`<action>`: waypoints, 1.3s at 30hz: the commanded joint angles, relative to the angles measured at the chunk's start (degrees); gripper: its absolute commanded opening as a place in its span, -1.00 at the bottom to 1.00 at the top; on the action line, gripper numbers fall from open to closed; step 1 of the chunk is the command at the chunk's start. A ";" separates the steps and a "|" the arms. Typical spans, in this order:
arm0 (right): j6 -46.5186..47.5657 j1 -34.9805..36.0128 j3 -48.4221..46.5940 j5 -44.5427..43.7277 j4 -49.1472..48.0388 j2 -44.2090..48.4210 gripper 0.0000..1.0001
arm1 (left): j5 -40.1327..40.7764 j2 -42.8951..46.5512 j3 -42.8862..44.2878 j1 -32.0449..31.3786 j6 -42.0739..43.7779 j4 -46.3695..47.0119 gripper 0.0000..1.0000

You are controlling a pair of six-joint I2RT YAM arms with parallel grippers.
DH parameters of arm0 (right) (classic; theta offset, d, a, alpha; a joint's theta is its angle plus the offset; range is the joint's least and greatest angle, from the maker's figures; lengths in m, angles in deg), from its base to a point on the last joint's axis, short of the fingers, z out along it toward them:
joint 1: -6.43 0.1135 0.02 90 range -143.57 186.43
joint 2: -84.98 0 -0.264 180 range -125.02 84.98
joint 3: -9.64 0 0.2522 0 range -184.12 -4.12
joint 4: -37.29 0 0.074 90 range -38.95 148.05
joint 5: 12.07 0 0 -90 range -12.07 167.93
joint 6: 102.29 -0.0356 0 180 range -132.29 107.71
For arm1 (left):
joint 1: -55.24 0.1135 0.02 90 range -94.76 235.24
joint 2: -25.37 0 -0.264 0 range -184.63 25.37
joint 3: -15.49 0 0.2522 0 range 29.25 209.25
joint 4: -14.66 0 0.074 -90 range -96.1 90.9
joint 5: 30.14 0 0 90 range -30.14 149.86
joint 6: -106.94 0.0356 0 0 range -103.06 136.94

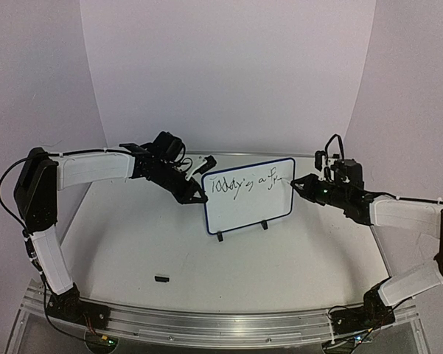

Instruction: Write a sentence on the whiteboard

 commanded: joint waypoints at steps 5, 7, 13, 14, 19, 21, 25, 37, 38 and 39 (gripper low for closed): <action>0.77 -0.33 -1.46 0.09 -1.92 1.85 -1.00 | 2.22 -0.29 1.91 -0.13 1.70 -1.47 -1.00; 0.78 -0.34 -1.84 1.16 -1.92 0.96 -1.00 | 2.24 -0.32 1.91 -0.13 1.71 -1.49 -1.00; 0.80 -0.33 -1.96 2.76 -2.36 -0.94 -1.00 | 2.22 -0.32 1.91 -0.13 1.69 -1.58 -1.00; 0.76 -0.35 -1.91 2.83 -2.43 -1.02 -1.00 | 2.23 -0.32 1.91 -0.13 1.66 -1.56 -1.00; 0.85 -0.35 -1.64 2.82 -2.45 -1.55 -1.00 | 2.25 -0.29 1.91 -0.13 1.74 -1.56 -1.00; 0.76 -0.37 -1.32 2.62 -2.45 -1.58 -1.00 | 2.22 -0.32 1.91 -0.13 1.72 -1.56 -1.00; 0.62 -0.33 -0.29 1.84 -2.36 -1.03 -1.00 | 2.28 -0.29 1.91 -0.13 1.72 -1.57 -1.00; 0.77 -0.31 -0.13 0.23 -1.00 -0.81 -1.00 | 2.32 -0.32 1.91 -0.13 1.75 -1.69 -1.00; 0.76 -0.34 -0.09 -0.08 -0.91 -0.66 -1.00 | 2.34 -0.32 1.91 -0.13 1.76 -1.65 -1.00; 0.75 -0.32 -0.06 -0.37 -0.78 -0.53 -1.00 | 2.34 -0.32 1.91 -0.13 1.76 -1.60 -1.00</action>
